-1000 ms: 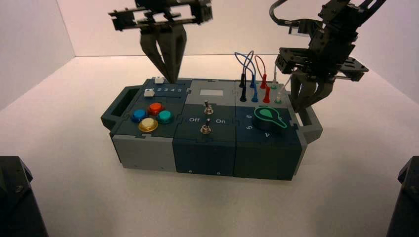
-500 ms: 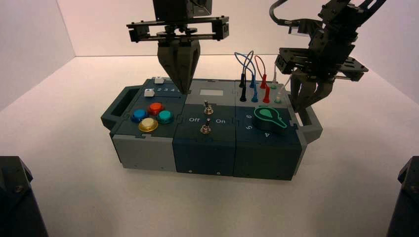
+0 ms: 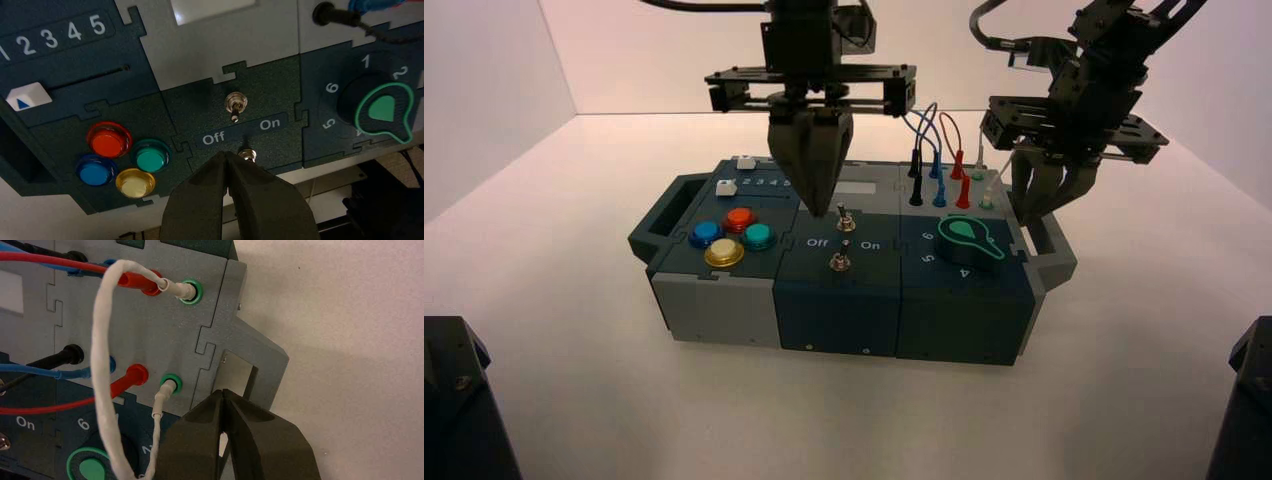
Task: Flip the top switch on with the left gripper.
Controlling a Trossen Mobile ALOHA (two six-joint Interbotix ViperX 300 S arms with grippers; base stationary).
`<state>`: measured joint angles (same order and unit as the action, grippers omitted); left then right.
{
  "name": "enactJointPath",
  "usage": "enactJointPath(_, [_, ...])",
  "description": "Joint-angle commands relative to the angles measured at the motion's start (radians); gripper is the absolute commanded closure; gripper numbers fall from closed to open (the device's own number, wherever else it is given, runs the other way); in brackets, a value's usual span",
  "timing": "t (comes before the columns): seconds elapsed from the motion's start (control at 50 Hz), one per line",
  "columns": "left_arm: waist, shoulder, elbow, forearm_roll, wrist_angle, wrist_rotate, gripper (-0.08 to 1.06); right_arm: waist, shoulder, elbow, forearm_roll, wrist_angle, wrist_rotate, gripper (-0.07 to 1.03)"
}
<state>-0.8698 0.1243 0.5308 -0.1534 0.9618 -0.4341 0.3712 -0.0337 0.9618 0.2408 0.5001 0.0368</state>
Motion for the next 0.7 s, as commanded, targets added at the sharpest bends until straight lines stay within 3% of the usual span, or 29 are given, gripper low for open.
enactJointPath(0.02, [-0.003, -0.012, 0.002, 0.002, -0.015, -0.011, 1.01, 0.003, 0.015, 0.015, -0.012, -0.008, -0.026, 0.99])
enactJointPath(0.4, [-0.003, 0.026, -0.023, 0.012, -0.020, -0.009, 1.01, 0.003, 0.015, 0.015, -0.012, -0.008, -0.031, 0.99])
enactJointPath(0.7, [-0.003, 0.072, -0.083, 0.048, 0.006, -0.006, 1.01, 0.006, 0.015, 0.015, -0.011, -0.009, -0.032, 0.99])
